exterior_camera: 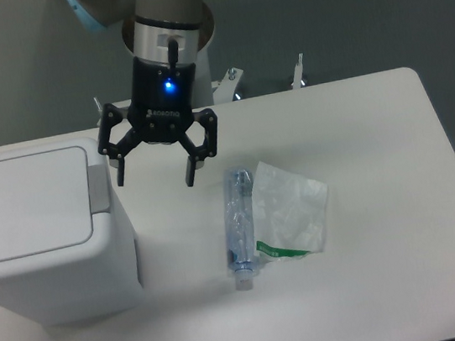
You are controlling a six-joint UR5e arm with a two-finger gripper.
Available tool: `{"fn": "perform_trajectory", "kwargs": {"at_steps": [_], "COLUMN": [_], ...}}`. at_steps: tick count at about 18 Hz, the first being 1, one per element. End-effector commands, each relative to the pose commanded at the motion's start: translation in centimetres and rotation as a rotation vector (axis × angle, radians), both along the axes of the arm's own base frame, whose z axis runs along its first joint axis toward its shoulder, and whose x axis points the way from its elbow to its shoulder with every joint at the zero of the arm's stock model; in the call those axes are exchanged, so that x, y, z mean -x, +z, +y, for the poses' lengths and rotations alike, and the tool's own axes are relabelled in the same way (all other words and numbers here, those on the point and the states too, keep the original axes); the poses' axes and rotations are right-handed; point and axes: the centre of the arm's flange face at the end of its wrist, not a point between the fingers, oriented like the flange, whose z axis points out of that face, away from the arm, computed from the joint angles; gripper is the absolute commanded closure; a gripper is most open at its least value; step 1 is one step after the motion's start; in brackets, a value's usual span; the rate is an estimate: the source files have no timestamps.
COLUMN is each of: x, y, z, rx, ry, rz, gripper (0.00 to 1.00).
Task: Open the trash can
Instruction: 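Lower the gripper onto the edge of the white trash can lid, then push the lid edge with the gripper fingers to flip it open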
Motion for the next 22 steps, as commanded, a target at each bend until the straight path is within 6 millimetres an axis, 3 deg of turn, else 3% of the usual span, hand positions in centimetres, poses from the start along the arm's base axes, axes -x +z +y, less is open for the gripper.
{"fn": "perform_trajectory", "kwargs": {"at_steps": [14, 22], "x": [-1.3, -1.0], "y": [-1.0, -1.6], "z": [1.1, 1.5], "rx": [-0.005, -0.002], "ry": [-0.035, -0.041], "rz": [-0.007, -0.004], "gripper": [0.00, 0.00]}}
